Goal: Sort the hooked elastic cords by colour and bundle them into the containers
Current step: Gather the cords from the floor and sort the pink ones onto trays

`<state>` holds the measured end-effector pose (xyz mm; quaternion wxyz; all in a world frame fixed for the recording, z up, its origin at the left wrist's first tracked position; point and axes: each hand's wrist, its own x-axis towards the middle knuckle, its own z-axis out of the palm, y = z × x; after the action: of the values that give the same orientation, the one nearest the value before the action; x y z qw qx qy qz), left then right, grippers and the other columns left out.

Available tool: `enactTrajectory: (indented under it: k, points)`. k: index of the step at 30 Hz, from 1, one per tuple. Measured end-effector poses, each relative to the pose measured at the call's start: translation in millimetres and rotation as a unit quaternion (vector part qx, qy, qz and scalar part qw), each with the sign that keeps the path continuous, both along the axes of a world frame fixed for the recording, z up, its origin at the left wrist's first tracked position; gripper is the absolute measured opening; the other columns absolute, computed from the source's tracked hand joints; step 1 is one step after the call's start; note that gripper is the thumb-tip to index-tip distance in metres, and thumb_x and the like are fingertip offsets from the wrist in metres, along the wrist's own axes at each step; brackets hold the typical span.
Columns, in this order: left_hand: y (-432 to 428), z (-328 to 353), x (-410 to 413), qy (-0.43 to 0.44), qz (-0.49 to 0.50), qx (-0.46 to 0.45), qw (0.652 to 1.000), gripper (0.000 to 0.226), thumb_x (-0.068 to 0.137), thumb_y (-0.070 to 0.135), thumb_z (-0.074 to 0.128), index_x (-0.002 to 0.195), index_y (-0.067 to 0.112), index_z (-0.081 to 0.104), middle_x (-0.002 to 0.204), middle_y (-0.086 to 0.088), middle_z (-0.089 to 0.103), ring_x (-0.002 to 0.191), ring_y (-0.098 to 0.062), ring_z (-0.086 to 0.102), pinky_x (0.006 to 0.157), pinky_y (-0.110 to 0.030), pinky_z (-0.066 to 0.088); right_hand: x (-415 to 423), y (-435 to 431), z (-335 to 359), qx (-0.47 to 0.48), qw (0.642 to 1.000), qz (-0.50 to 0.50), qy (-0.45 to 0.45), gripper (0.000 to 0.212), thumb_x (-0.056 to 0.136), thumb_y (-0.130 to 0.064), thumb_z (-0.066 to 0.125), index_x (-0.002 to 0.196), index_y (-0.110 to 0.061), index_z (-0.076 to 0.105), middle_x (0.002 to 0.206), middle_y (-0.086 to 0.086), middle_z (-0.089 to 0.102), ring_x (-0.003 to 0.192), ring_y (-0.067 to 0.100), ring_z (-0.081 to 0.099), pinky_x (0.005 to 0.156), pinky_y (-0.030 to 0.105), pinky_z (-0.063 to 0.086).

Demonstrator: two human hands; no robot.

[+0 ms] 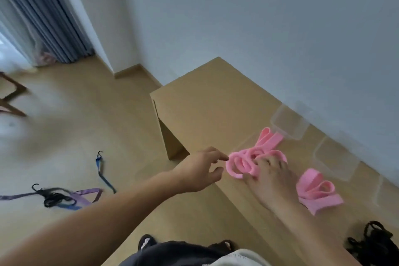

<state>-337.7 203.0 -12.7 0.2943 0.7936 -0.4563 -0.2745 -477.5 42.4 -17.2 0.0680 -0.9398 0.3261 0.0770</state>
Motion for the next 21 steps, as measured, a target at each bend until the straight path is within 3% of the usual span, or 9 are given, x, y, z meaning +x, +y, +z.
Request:
enactTrajectory:
  k: [5, 11, 16, 21]
  points:
    - [76.4, -3.0, 37.6, -0.045, 0.043, 0.006, 0.998, 0.040, 0.095, 0.027, 0.054, 0.135, 0.023, 0.053, 0.133, 0.006, 0.053, 0.116, -0.013, 0.052, 0.101, -0.033, 0.043, 69.3, 72.6, 15.7, 0.013, 0.996, 0.086, -0.020, 0.050, 0.088, -0.051, 0.052, 0.130, -0.024, 0.051, 0.139, -0.003, 0.045, 0.128, 0.022, 0.039, 0.103, 0.037, 0.034]
    - [191.3, -15.7, 78.4, -0.117, 0.118, 0.075, 0.983, 0.052, 0.096, 0.032, 0.050, 0.146, 0.024, 0.037, 0.146, 0.005, 0.040, 0.137, -0.015, 0.030, 0.110, -0.024, 0.027, 130.2, 163.1, 16.4, 0.046, 0.975, 0.214, -0.031, 0.057, 0.088, -0.053, 0.055, 0.136, -0.023, 0.049, 0.142, -0.003, 0.042, 0.130, 0.022, 0.036, 0.106, 0.038, 0.034]
    - [275.4, -19.8, 101.3, -0.098, 0.239, 0.108, 0.960, 0.051, 0.097, 0.035, 0.050, 0.145, 0.024, 0.039, 0.147, 0.005, 0.040, 0.138, -0.015, 0.029, 0.112, -0.026, 0.027, 172.2, 220.9, 16.0, 0.079, 0.949, 0.306, -0.003, 0.061, 0.093, -0.057, 0.042, 0.146, -0.029, 0.033, 0.153, -0.007, 0.025, 0.142, 0.014, 0.017, 0.117, 0.036, 0.022]
    - [328.6, -25.5, 115.9, -0.068, 0.337, 0.130, 0.930, 0.050, 0.096, 0.034, 0.051, 0.145, 0.023, 0.041, 0.148, 0.006, 0.040, 0.139, -0.015, 0.030, 0.113, -0.028, 0.028, 215.5, 255.9, 7.2, 0.099, 0.922, 0.373, 0.015, 0.061, 0.093, -0.057, 0.042, 0.146, -0.028, 0.032, 0.153, -0.007, 0.024, 0.144, 0.013, 0.014, 0.118, 0.036, 0.020]
